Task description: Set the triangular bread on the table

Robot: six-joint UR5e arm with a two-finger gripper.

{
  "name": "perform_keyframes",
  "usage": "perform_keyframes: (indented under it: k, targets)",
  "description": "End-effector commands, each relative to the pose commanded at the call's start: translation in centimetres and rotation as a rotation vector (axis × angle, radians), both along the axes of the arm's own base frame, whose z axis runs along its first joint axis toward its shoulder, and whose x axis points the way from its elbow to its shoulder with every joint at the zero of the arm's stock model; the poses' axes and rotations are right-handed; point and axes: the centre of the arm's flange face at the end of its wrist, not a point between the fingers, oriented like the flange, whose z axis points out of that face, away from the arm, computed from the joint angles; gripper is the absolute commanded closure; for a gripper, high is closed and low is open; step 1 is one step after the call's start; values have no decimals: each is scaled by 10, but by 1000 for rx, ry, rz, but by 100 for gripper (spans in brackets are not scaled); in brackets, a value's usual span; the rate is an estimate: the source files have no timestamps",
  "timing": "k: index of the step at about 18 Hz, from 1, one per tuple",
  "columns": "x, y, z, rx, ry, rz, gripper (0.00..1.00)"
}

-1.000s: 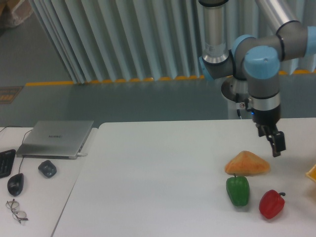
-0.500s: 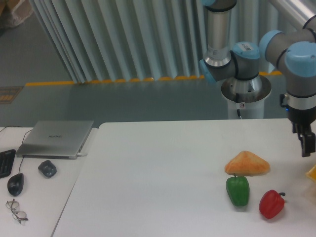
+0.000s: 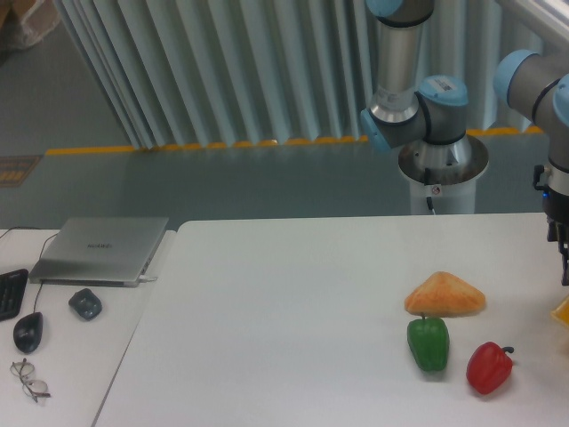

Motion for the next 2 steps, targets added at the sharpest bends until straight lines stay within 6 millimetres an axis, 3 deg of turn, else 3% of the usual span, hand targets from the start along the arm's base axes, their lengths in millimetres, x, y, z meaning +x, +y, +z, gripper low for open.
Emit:
perform_keyframes:
  k: [2]
  targets:
    - [0, 0, 0, 2, 0, 0, 0]
